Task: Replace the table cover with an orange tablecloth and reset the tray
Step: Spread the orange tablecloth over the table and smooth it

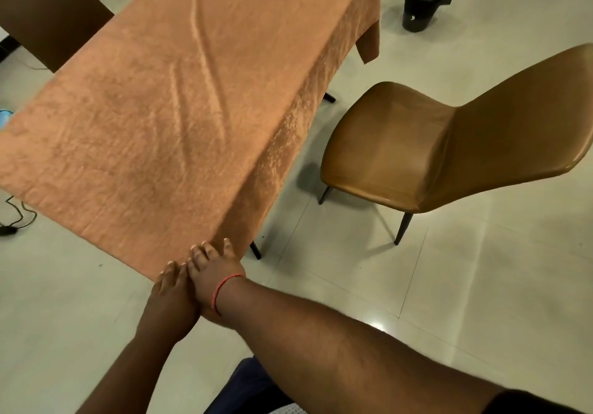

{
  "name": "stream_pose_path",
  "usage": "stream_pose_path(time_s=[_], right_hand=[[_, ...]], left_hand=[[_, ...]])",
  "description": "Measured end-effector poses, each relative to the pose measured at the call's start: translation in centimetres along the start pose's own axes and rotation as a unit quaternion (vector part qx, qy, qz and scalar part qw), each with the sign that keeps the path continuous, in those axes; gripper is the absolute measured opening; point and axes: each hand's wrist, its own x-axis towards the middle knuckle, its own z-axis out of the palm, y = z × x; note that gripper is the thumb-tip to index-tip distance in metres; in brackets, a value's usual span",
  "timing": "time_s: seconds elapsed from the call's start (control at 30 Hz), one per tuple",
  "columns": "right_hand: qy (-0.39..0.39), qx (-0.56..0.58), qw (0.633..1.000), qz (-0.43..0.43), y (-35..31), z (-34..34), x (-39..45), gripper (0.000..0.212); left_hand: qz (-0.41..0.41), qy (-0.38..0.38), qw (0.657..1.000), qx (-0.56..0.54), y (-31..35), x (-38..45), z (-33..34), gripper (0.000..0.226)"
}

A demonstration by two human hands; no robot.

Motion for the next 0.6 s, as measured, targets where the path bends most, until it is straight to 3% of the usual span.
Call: stream_pose_path(time_s=[0.3, 0.47, 0.6], right_hand=[[0.029, -0.002, 0.999, -0.024, -0.4, -0.3, -0.7, 0.067], [-0.013, -0.025, 0.998, -0.053, -1.3, -3.2, 0.2, 0.077], [0.004, -0.029, 0.998, -0.051, -3.6, -5.9, 3.9, 0.058]], left_hand=[[-0.044, -0.041, 0.998, -0.022, -1.6, 0.5, 0.0, 0.076], [-0.047, -0.051, 0.997, -0.040, -5.0, 0.4, -0.9, 0.070], [-0.074, -0.045, 0.995, -0.058, -9.8, 1.0, -2.2, 0.066]])
